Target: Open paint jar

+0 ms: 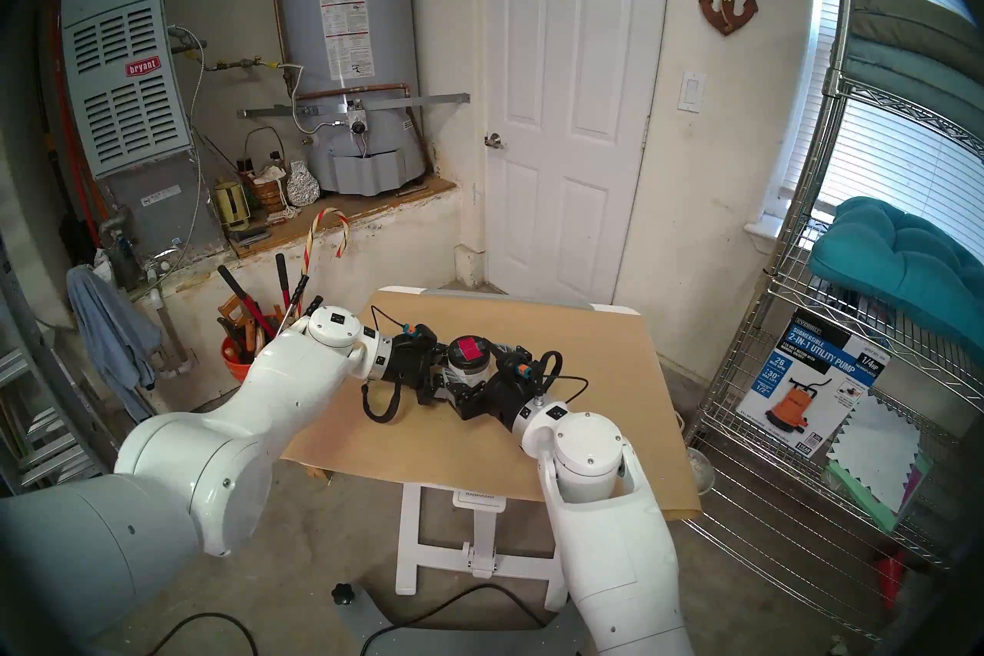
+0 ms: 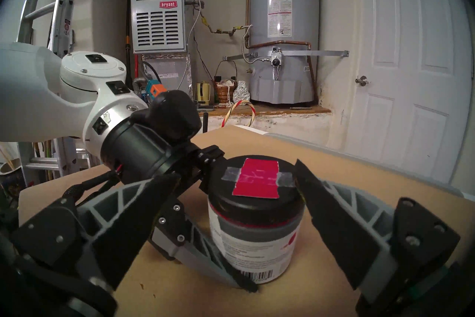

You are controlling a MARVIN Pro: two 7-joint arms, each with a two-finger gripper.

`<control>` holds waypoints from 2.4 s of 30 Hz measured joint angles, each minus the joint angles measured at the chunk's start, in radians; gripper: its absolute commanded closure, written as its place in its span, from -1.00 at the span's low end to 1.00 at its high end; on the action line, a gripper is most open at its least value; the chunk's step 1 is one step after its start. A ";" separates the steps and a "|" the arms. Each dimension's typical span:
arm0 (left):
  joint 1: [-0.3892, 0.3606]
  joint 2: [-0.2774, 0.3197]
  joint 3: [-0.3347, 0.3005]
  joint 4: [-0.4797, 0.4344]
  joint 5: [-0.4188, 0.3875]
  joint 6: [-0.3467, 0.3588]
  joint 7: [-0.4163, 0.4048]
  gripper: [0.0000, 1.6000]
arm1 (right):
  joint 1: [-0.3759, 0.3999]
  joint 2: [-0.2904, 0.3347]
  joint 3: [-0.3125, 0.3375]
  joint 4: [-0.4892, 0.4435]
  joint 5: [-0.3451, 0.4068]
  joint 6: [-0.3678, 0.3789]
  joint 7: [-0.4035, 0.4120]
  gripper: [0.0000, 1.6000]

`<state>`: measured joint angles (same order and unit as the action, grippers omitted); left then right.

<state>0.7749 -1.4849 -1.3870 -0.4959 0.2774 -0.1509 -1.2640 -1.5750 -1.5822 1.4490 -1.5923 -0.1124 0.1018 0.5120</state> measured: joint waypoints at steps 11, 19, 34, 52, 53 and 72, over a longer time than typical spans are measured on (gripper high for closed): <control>-0.004 0.000 0.002 0.009 -0.005 0.000 0.000 1.00 | 0.042 -0.002 -0.003 0.049 -0.014 -0.011 -0.009 -1.00; -0.010 0.000 0.005 0.020 -0.008 0.000 0.000 1.00 | 0.059 -0.002 -0.003 0.063 -0.021 -0.012 -0.013 -1.00; -0.020 -0.001 0.012 0.036 -0.012 -0.007 0.000 1.00 | 0.084 -0.009 -0.003 0.100 -0.023 0.005 -0.022 -1.00; -0.024 0.001 0.018 0.041 -0.015 -0.012 0.002 1.00 | 0.139 0.035 0.004 0.167 0.014 -0.025 0.089 0.36; -0.024 0.001 0.018 0.040 -0.015 -0.011 0.002 1.00 | 0.146 0.041 0.005 0.176 0.018 -0.031 0.102 0.36; -0.004 0.007 0.025 -0.006 -0.014 0.013 -0.002 1.00 | 0.339 0.120 0.030 0.429 0.107 -0.130 0.431 1.00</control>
<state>0.7705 -1.4778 -1.3624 -0.5015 0.2638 -0.1383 -1.2658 -1.2357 -1.4621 1.4786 -1.1636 -0.0055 -0.0282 0.9428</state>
